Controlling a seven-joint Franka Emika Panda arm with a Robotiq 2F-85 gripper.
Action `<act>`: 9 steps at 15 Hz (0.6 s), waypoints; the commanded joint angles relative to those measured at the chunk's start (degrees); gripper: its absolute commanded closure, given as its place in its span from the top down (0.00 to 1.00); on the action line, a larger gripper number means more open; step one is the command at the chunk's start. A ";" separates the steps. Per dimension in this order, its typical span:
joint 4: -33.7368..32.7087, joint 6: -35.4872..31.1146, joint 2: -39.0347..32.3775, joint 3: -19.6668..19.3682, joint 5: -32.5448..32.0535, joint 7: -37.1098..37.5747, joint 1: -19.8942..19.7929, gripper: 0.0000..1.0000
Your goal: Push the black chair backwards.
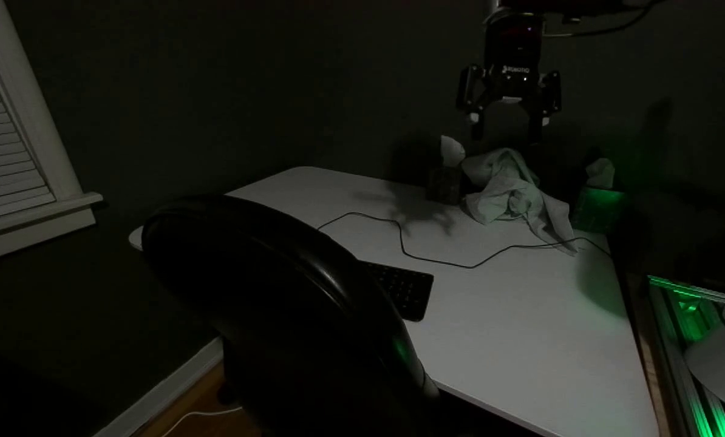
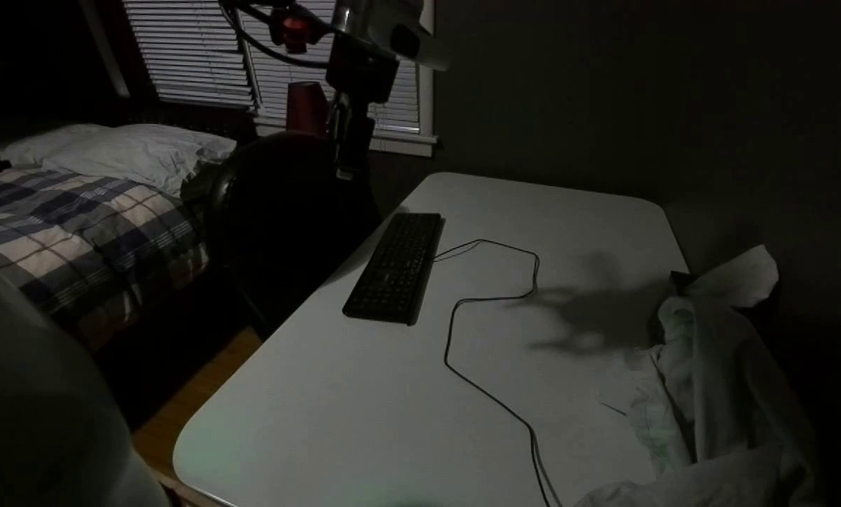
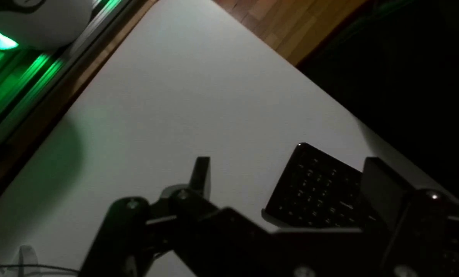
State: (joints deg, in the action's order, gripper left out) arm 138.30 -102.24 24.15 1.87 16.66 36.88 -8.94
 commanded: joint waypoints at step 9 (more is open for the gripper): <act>-4.25 -12.43 -7.83 4.54 7.52 23.25 6.69 1.00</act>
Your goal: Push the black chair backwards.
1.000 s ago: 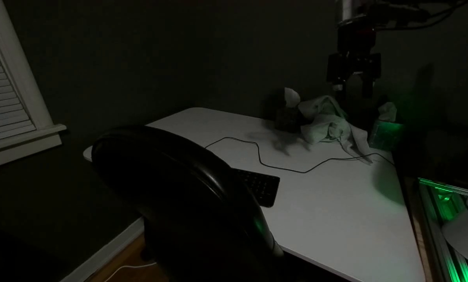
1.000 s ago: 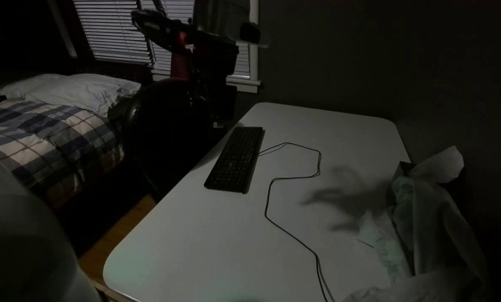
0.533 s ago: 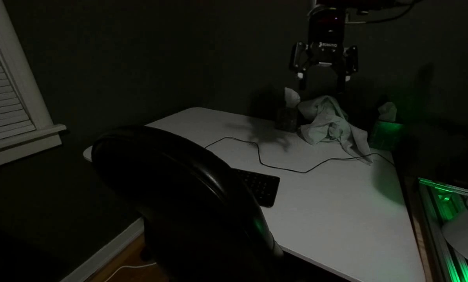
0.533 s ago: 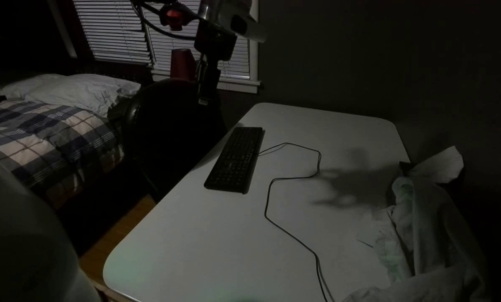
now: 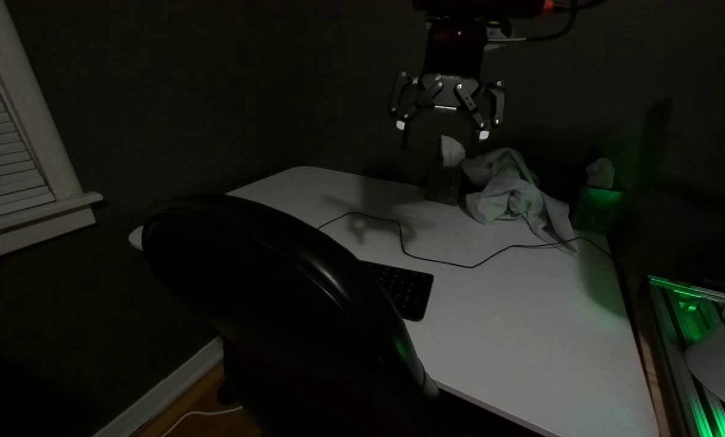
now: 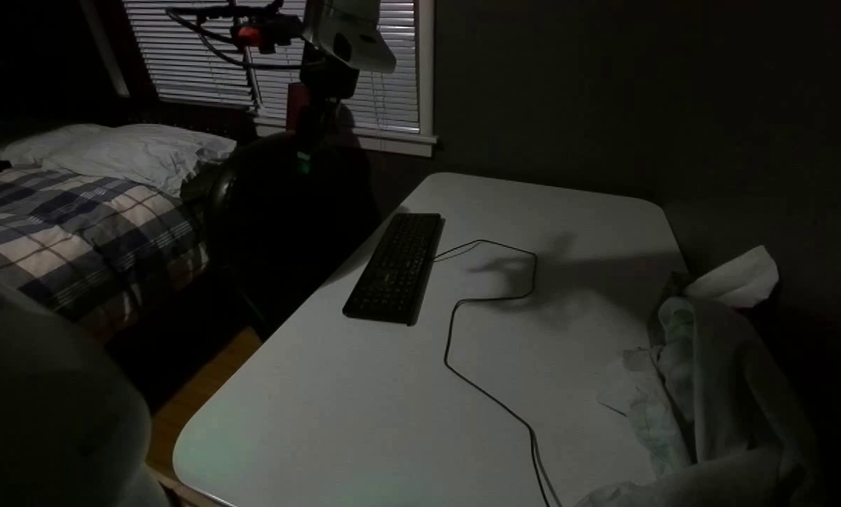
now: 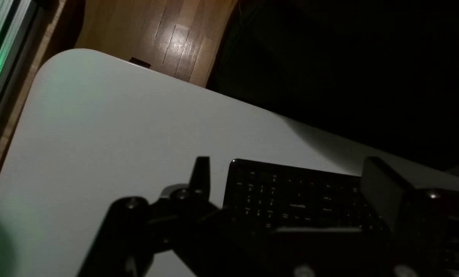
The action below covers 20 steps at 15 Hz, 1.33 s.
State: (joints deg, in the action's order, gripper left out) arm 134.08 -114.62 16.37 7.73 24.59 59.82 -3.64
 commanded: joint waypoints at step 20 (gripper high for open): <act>-11.30 -19.35 -18.54 2.73 -1.65 9.97 9.92 1.00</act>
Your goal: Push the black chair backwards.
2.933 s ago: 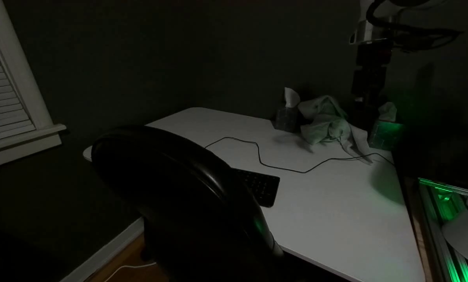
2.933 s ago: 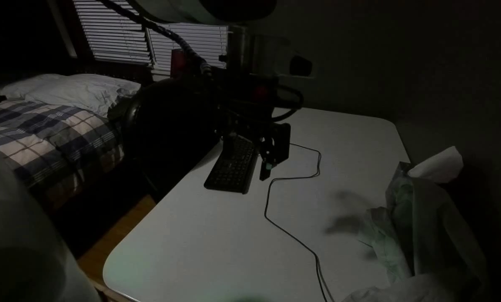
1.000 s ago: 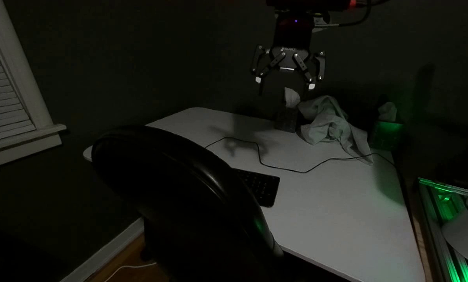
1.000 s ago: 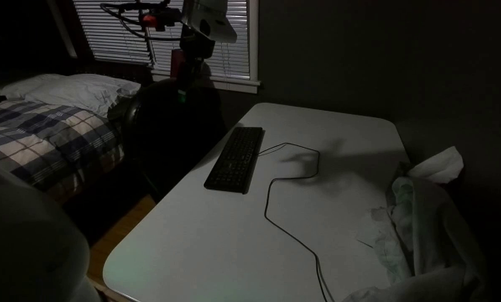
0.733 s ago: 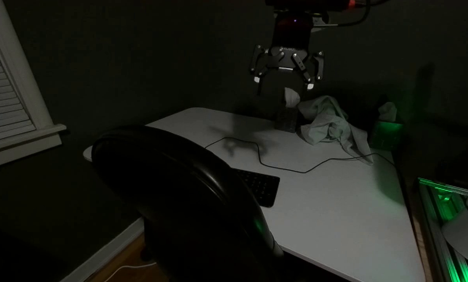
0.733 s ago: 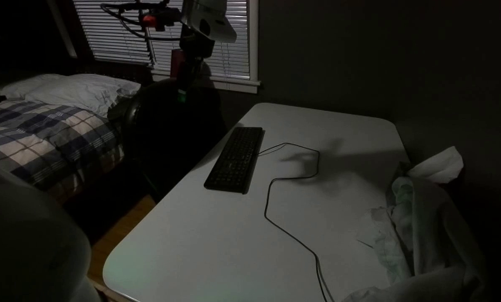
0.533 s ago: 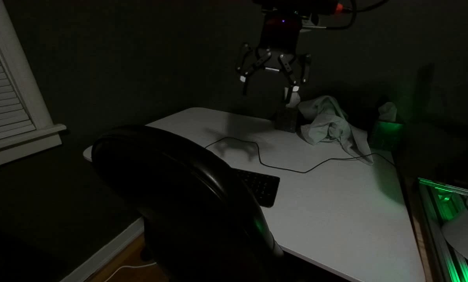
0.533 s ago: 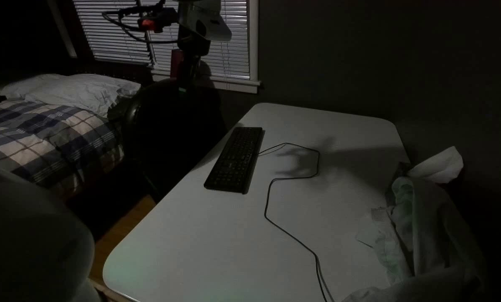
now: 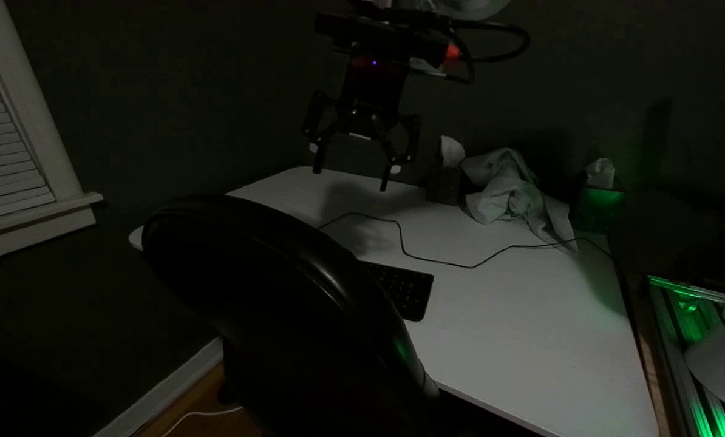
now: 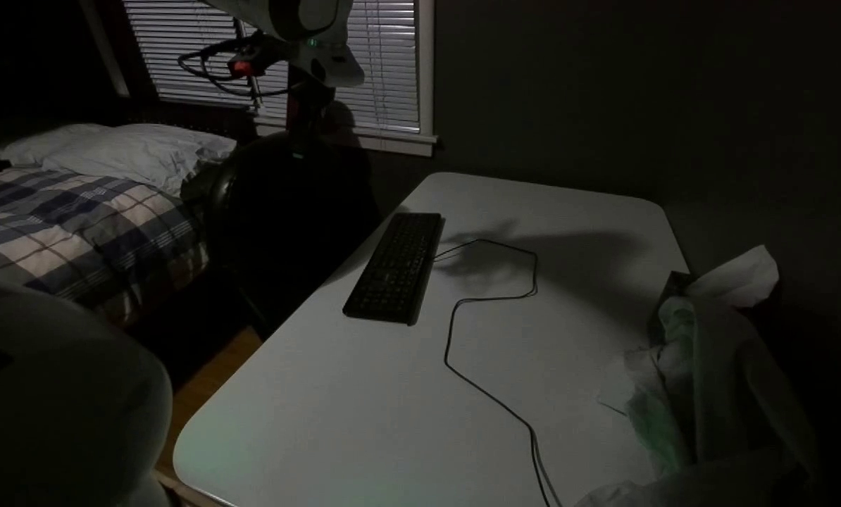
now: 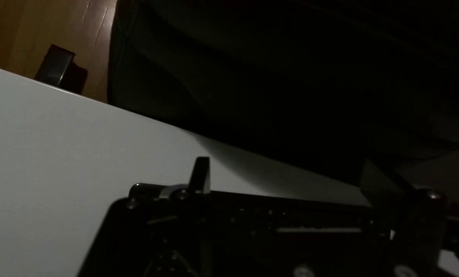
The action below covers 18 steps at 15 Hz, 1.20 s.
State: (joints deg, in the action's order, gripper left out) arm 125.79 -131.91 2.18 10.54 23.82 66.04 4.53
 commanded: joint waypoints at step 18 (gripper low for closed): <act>-14.93 -7.24 -18.71 2.58 7.36 14.17 7.99 1.00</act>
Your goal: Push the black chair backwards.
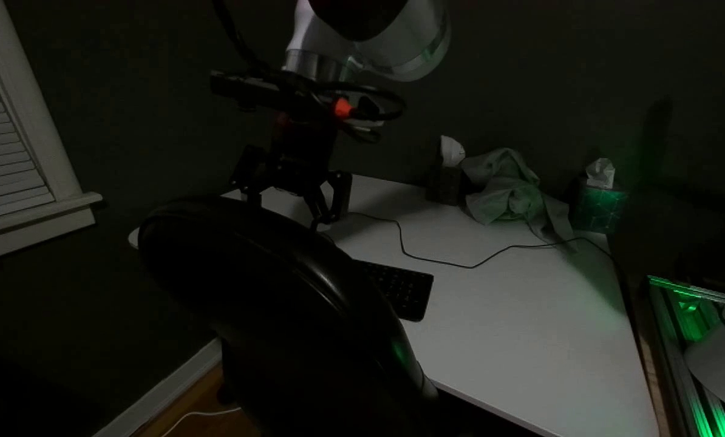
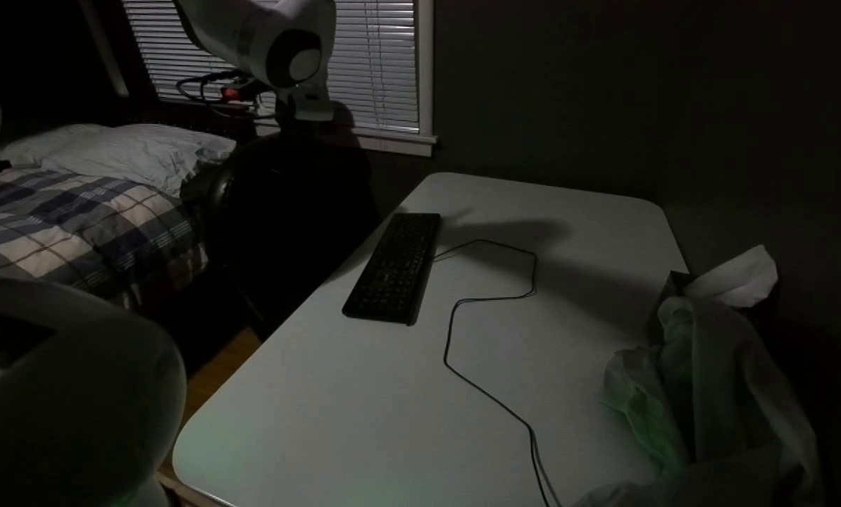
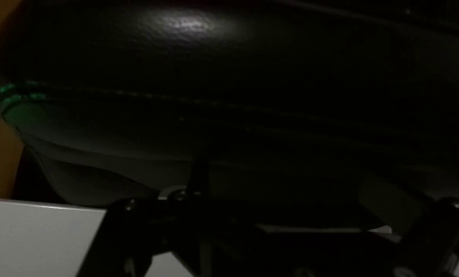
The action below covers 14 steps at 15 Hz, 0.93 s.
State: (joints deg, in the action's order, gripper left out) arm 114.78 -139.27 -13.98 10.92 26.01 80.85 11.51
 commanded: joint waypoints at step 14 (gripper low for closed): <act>-14.49 1.30 -8.71 6.86 13.81 -4.46 3.88 1.00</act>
State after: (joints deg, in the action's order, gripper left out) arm 106.07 -139.27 -20.00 15.95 36.02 76.56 13.14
